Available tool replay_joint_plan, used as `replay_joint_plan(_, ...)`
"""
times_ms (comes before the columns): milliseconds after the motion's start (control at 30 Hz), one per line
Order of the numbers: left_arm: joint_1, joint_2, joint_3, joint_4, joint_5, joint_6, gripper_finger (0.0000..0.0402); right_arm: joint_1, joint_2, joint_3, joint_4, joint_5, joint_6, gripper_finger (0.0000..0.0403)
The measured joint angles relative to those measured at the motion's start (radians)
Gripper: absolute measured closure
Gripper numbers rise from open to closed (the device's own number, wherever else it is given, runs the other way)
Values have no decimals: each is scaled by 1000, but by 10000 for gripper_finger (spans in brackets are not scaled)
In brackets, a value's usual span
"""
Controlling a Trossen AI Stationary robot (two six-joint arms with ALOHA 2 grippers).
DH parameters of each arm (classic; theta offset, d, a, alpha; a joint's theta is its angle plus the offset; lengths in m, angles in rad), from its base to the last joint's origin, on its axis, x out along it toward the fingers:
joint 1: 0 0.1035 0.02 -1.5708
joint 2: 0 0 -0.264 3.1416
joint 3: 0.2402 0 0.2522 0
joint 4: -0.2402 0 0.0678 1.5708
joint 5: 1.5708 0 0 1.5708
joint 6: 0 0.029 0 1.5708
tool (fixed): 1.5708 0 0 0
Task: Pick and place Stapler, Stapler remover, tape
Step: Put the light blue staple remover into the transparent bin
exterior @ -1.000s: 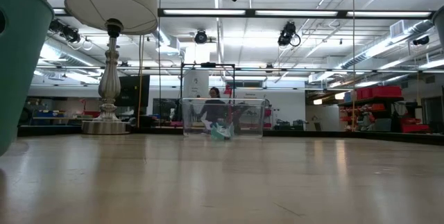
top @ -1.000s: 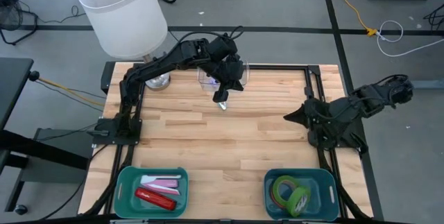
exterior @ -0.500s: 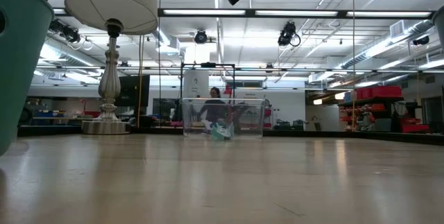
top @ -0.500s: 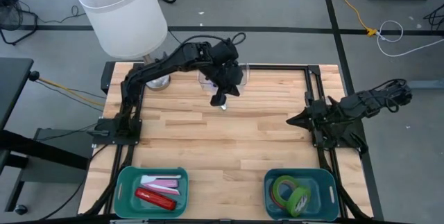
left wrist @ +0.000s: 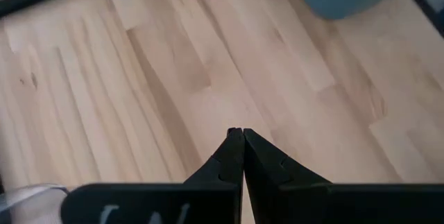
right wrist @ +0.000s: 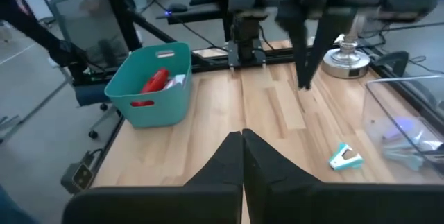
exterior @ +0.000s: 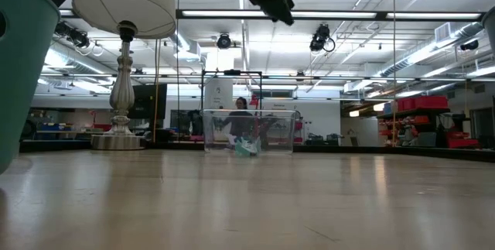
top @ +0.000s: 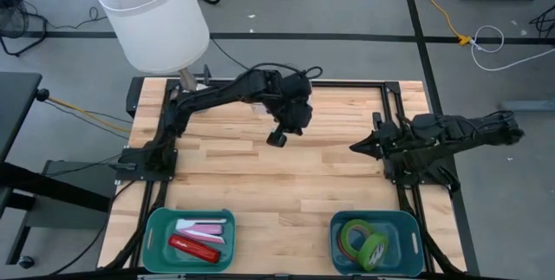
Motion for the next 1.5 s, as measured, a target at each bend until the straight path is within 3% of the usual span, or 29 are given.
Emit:
replay_joint_plan(133,-2,31,-2,-27,-31,38,387,-54,-1,0,2,-52,-1,403)
replay_joint_plan(300,-12,63,-1,-61,-143,179,373,-87,-1,-1,1,-94,-6,403)
replay_joint_plan(467,-12,84,1,-81,-197,274,312,-96,0,-1,-7,-94,-7,403)
replay_joint_plan(733,-14,118,0,-98,-245,284,199,-96,0,-1,-21,-94,0,403)
replay_joint_plan(967,-13,162,0,-124,-270,289,139,-96,0,-1,-21,-94,-3,403)
replay_joint_plan(1267,-12,212,-19,-167,-318,361,121,-96,3,-1,-31,-94,0,403)
replay_joint_plan(1500,-4,210,-132,-128,-424,505,135,-96,10,-1,-28,-93,0,403)
